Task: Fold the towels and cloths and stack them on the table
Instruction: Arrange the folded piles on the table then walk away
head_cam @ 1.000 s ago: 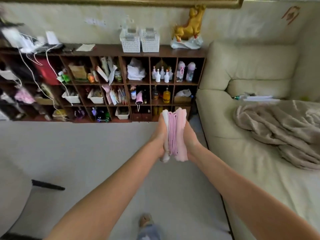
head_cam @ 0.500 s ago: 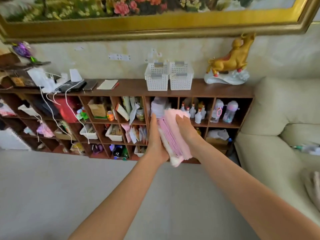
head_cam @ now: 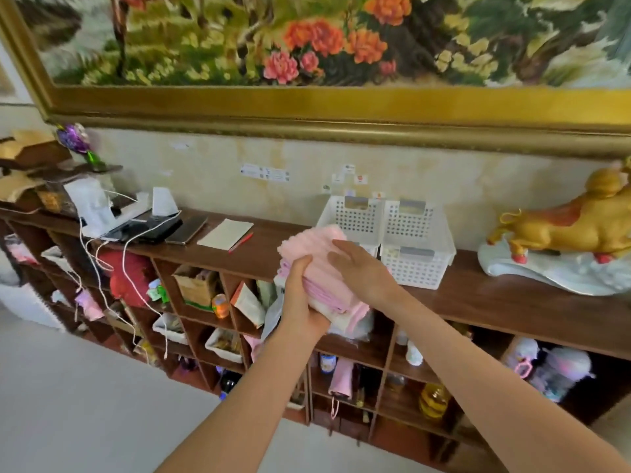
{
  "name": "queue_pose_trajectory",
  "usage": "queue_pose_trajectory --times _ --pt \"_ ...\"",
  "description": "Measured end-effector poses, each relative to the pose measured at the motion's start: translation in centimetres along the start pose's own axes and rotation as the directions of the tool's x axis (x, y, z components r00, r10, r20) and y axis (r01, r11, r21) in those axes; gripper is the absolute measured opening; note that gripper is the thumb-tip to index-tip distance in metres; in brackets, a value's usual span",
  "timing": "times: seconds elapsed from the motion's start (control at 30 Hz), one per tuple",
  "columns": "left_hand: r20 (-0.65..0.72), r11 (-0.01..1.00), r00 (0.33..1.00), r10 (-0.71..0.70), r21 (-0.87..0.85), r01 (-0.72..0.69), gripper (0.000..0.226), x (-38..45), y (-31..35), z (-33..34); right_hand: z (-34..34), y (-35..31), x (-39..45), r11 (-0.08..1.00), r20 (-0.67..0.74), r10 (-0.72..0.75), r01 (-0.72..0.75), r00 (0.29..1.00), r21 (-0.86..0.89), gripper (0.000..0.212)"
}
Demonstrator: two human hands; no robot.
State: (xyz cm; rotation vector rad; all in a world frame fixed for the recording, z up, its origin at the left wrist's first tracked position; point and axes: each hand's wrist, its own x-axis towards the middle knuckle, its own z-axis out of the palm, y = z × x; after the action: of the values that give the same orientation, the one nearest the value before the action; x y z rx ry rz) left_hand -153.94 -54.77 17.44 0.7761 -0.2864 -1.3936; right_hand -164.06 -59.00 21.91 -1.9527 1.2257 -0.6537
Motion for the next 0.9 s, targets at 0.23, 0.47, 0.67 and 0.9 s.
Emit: queue_pose_trajectory --times 0.23,0.47,0.67,0.9 --pt "0.090 0.989 0.995 -0.039 0.147 0.026 0.031 16.9 6.0 4.9 -1.8 2.8 15.7 0.996 -0.212 -0.082 0.088 0.974 0.015 0.052" --pt "0.213 0.697 0.964 -0.157 0.716 -0.045 0.029 32.6 11.6 8.1 0.3 5.6 27.1 0.959 -0.382 -0.026 0.131 0.924 0.252 0.056" --pt "0.123 0.181 0.863 -0.491 0.983 -0.037 0.024 44.8 16.5 9.4 -0.9 8.8 33.4 0.956 -0.184 0.197 -0.147 0.963 0.254 0.051" --pt "0.022 -0.181 0.707 -0.707 0.960 -0.212 0.023 50.4 13.3 11.6 -4.7 12.4 33.4 0.943 -0.415 0.294 -0.333 0.861 -0.022 0.020"
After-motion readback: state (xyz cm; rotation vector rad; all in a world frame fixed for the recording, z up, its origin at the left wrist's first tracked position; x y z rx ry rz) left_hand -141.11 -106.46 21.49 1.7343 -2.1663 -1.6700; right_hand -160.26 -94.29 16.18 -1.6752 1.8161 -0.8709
